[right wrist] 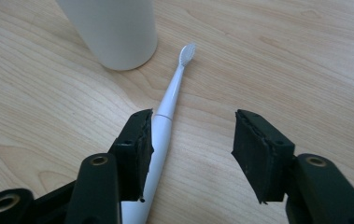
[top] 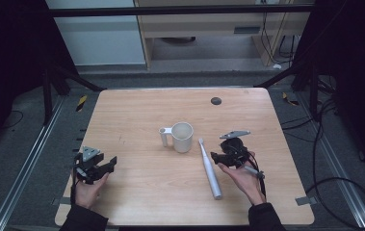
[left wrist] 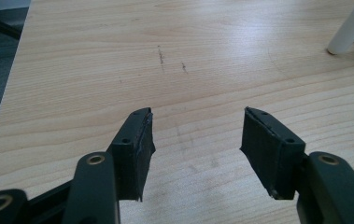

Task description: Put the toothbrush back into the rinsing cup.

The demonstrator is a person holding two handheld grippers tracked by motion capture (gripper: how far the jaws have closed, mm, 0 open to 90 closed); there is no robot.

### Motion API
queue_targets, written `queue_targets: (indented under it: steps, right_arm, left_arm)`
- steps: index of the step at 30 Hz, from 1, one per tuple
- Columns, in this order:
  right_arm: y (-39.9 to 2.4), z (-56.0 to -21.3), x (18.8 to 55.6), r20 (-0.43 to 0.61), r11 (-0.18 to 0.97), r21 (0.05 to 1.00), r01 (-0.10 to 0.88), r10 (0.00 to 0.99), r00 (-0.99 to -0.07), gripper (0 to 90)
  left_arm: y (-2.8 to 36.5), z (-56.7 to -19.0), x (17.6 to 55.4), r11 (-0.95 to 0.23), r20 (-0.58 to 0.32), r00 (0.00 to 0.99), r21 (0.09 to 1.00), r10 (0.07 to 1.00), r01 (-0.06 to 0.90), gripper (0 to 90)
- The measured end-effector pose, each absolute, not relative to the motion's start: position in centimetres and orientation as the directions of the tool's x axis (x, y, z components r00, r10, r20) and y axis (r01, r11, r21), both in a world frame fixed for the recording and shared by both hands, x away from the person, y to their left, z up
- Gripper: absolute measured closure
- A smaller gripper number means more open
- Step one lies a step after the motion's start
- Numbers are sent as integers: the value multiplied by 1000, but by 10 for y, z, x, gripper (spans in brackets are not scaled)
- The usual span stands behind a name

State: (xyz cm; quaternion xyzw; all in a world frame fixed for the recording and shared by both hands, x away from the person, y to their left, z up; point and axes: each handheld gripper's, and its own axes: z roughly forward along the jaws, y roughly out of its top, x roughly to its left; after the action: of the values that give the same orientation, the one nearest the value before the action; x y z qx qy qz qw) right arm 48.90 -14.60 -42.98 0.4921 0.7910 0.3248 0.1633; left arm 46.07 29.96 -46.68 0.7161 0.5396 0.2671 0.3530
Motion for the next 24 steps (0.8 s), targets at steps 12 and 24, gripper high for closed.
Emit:
queue_targets:
  steps: [12, 24]
  right_arm:
    - [-133, -432, 494, 75, 317, 629, 710, 884, -461, 401]
    - [-117, -442, 503, 72, 348, 564, 749, 883, -464, 447]
  left_arm:
    - [298, -467, 461, -177, 9, 280, 794, 960, 582, 421]
    - [297, -467, 460, -181, 11, 283, 793, 959, 582, 421]
